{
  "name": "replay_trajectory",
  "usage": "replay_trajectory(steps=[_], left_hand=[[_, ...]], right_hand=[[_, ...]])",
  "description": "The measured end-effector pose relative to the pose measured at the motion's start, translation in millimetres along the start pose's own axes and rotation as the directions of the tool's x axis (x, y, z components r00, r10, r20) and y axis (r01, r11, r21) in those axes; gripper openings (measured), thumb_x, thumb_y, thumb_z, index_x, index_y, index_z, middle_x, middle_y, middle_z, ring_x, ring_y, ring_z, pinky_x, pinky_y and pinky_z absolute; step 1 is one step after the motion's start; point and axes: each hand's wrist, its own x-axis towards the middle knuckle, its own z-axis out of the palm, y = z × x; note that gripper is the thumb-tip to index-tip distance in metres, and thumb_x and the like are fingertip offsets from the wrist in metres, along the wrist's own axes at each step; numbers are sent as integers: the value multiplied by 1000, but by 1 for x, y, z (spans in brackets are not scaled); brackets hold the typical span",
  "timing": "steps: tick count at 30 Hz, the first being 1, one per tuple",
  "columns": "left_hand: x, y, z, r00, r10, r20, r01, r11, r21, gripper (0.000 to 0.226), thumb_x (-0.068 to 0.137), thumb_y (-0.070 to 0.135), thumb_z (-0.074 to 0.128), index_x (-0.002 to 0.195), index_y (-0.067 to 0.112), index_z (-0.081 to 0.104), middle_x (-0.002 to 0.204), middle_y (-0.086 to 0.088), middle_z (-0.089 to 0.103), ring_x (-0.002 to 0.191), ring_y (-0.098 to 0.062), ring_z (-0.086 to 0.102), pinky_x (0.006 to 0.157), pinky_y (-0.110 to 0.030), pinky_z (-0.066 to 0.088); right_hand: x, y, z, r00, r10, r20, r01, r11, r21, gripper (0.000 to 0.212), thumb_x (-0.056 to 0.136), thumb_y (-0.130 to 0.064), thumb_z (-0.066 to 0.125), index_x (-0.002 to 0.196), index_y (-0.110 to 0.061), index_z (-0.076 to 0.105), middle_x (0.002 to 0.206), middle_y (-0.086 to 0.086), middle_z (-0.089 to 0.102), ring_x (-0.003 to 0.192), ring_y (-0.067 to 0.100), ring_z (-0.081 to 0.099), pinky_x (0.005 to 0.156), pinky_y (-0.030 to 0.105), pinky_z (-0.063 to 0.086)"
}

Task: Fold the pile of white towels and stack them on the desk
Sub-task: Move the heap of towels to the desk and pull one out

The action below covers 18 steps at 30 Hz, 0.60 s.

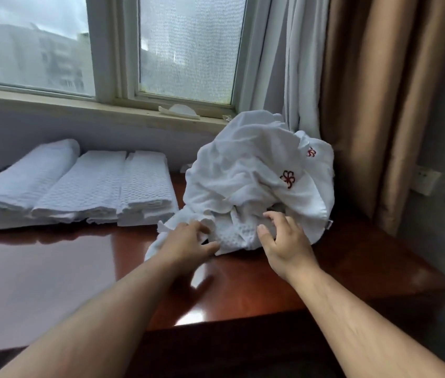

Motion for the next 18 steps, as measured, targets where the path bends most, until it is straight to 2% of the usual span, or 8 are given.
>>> replay_trajectory(steps=[4,7,9,12,15,18], left_hand=[[27,-6,14,998,62,7,-61,995,-79,76,69,66,76,131,27,57,126,5,55,118,-9,55,104,-27,45],[56,-5,24,997,75,-4,-75,991,-112,89,67,72,74,139,24,51,135,2,48,128,-15,47,110,-29,39],[79,-4,28,998,69,2,-68,987,-143,89,69,67,76,141,23,46,139,0,44,133,-17,41,106,-25,33],[108,-3,27,998,55,-6,-56,979,-194,86,72,61,78,142,25,42,136,5,42,133,-15,38,100,-23,28],[118,-4,21,998,64,13,-61,977,-203,82,75,54,80,143,27,41,132,10,40,130,-11,38,99,-22,28],[103,-8,13,996,86,39,-77,979,-190,69,80,44,78,140,27,48,135,9,47,125,-7,46,95,-14,31]], right_hand=[[27,3,28,994,48,99,-60,991,121,46,100,-48,48,144,-34,45,145,0,52,135,19,43,102,25,31],[51,4,54,989,35,141,-50,993,103,41,101,-53,43,140,-38,49,143,0,55,132,18,46,95,22,29],[68,5,65,989,11,146,-24,996,85,41,103,-54,37,140,-40,49,141,0,56,130,21,49,100,28,36],[91,4,68,989,24,149,-36,996,84,51,97,-64,25,130,-38,55,132,0,63,124,26,56,104,47,44],[97,4,64,988,37,148,-47,996,69,59,97,-65,20,121,-32,62,120,0,69,117,24,60,99,48,48],[88,3,57,983,71,168,-101,980,174,72,91,-77,16,119,-34,67,118,-6,70,117,15,59,102,42,46]])
